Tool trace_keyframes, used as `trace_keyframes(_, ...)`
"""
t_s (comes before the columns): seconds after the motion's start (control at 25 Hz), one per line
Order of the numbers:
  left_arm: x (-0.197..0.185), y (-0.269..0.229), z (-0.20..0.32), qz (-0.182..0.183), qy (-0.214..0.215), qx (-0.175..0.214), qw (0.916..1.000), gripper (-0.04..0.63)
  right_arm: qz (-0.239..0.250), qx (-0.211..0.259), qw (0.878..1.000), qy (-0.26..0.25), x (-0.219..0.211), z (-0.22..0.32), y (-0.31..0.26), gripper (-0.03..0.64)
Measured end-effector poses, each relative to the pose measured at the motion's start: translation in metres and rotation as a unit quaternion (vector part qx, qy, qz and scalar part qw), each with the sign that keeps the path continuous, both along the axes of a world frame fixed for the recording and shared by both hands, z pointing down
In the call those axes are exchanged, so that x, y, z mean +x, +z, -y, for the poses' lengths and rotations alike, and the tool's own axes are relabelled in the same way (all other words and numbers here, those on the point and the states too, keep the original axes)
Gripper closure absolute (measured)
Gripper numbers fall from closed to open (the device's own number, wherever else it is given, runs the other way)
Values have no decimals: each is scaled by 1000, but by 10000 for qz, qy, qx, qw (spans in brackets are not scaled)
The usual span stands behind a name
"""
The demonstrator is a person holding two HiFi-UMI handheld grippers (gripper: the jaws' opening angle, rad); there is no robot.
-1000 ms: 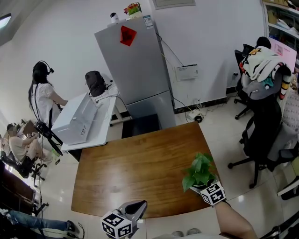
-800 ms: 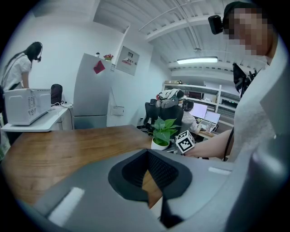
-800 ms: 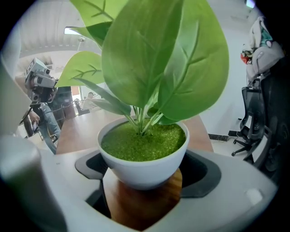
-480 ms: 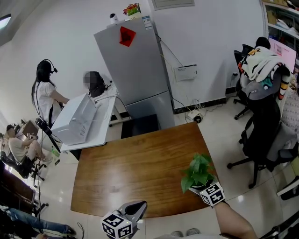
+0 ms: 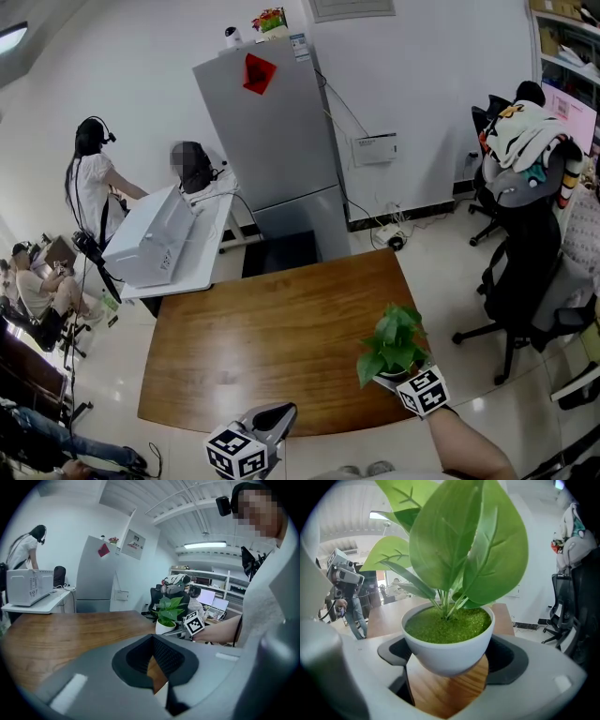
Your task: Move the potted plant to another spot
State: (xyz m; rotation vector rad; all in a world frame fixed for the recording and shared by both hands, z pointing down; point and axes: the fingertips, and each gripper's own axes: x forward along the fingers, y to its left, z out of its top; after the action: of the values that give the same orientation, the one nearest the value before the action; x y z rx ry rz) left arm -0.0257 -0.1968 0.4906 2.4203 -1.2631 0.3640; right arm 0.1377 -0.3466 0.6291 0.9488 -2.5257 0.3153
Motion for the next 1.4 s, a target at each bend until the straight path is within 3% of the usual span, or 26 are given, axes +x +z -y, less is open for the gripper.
trace_keyframes(0.36,8,-2,5,-188,-336,336,9987,607,-130,143,9978,-627,-15,-22,-44,152)
trace_keyframes(0.92,35,11,9,-188,-625,80,9978,607,-186,188,9931,-1139,-11,-18,-44,152)
trace_keyframes(1.4,-21,20,21,-207,-587,154,9979,607,-205,270,9903,-1351,-76,-12,-42,152)
